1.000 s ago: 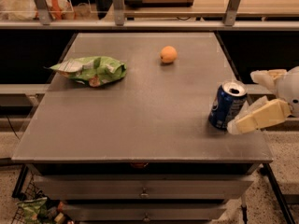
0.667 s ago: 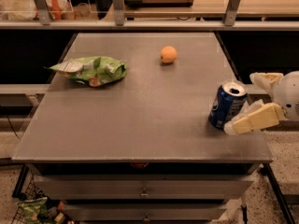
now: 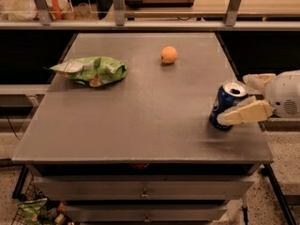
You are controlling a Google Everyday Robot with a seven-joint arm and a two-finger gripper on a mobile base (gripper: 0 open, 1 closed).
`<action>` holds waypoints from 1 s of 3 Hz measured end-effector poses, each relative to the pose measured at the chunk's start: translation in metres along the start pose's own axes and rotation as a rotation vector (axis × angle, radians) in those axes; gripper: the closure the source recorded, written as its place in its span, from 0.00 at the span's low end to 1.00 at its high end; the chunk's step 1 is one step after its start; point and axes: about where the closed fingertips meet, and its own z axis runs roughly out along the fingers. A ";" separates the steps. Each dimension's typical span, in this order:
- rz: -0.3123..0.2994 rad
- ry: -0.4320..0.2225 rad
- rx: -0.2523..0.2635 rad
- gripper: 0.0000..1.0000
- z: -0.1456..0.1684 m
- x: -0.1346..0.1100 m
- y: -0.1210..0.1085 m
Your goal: Move pepsi can near orange
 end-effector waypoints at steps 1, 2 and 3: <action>0.021 0.008 0.003 0.39 0.005 -0.006 -0.011; 0.029 0.035 0.015 0.64 0.004 -0.012 -0.027; 0.061 0.033 0.060 0.86 0.003 -0.022 -0.059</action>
Offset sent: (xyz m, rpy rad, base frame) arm 0.0443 -0.0249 0.0156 -0.0431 0.0526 -0.0610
